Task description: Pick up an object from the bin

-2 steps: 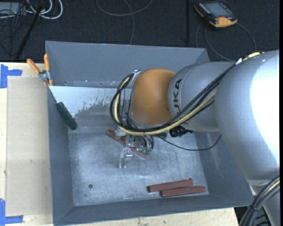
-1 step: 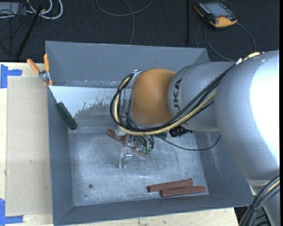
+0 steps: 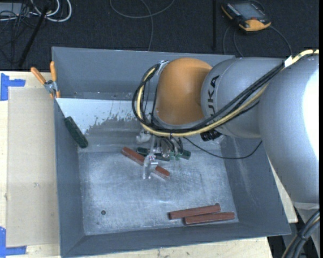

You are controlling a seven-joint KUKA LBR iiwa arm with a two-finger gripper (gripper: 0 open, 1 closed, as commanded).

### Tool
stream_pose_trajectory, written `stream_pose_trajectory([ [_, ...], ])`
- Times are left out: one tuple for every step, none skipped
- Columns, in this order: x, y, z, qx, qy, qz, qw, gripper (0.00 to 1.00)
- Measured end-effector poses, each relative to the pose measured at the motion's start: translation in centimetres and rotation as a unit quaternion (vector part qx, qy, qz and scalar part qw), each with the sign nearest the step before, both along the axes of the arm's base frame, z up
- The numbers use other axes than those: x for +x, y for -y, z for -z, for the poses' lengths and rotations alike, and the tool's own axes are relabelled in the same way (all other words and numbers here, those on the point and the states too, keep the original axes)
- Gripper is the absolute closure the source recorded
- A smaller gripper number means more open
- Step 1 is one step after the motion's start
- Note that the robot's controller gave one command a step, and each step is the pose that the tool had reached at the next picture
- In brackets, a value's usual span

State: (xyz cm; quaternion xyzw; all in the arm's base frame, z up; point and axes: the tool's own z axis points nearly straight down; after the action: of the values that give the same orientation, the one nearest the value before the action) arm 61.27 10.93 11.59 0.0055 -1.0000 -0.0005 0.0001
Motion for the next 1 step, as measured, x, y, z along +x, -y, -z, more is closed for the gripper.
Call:
stream_pose_trajectory([
  [1.44,-0.9,3.54,0.003,0.0057,0.032,0.9995,1.0],
])
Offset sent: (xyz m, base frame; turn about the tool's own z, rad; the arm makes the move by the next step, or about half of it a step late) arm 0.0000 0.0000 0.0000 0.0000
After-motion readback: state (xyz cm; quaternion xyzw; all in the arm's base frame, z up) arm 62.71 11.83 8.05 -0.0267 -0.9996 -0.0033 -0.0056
